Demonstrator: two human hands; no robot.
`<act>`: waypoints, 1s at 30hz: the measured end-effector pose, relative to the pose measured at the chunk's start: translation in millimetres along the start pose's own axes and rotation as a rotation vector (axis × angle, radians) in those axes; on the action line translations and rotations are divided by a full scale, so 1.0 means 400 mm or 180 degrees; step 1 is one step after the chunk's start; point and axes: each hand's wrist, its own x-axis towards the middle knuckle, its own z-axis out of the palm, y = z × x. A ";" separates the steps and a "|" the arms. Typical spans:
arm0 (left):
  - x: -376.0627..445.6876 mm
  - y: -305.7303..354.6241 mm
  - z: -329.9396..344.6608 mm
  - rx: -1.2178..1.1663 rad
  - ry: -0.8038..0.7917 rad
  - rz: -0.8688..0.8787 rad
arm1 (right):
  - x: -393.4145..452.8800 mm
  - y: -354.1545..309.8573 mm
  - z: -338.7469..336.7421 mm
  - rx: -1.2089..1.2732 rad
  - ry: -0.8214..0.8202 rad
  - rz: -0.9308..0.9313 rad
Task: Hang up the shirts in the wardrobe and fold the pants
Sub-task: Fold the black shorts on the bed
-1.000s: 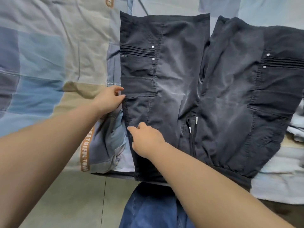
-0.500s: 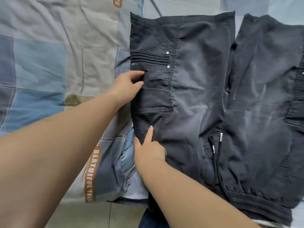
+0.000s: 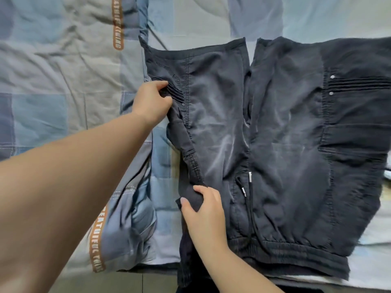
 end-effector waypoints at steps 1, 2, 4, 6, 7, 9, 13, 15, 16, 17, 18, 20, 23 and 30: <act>-0.007 0.030 0.007 0.0004 0.0045 0.0060 | -0.002 -0.002 -0.017 0.0129 0.0106 0.0006; -0.016 0.065 0.018 -0.0016 0.0062 0.0133 | -0.002 -0.001 -0.040 0.0184 0.0168 0.0012; -0.032 0.129 0.038 0.0009 0.0101 0.0216 | -0.003 0.003 -0.086 0.0147 0.0176 0.0055; -0.046 0.189 0.060 0.0122 0.0246 0.0255 | -0.005 0.013 -0.136 0.0085 0.0099 0.0075; -0.054 0.217 0.074 0.0163 0.0319 0.0282 | -0.007 0.022 -0.166 0.0046 0.0050 0.0060; -0.072 0.284 0.112 0.0188 0.0382 0.0305 | -0.015 0.050 -0.238 -0.0052 -0.0056 -0.0013; -0.111 0.436 0.217 0.0172 0.0497 0.0336 | -0.025 0.132 -0.403 -0.0227 -0.0232 -0.0233; -0.135 0.518 0.287 0.0128 0.0494 0.0436 | -0.022 0.177 -0.494 -0.0300 -0.0232 -0.0138; -0.146 0.552 0.319 0.0120 0.0472 0.0500 | -0.020 0.197 -0.533 -0.0301 -0.0228 -0.0056; -0.157 0.598 0.359 0.0101 0.0426 0.0582 | -0.015 0.222 -0.584 -0.0297 -0.0202 0.0019; -0.168 0.638 0.395 0.0067 0.0370 0.0642 | -0.010 0.244 -0.627 -0.0303 -0.0172 0.0089; -0.189 0.725 0.474 0.0017 0.0239 0.0776 | 0.000 0.291 -0.714 -0.0320 -0.0090 0.0174; -0.220 0.825 0.586 0.0242 0.0028 0.1027 | 0.017 0.358 -0.806 -0.0281 -0.0096 0.0364; -0.226 0.909 0.765 0.0666 -0.0693 0.1033 | 0.024 0.471 -0.840 0.0451 0.0109 0.0093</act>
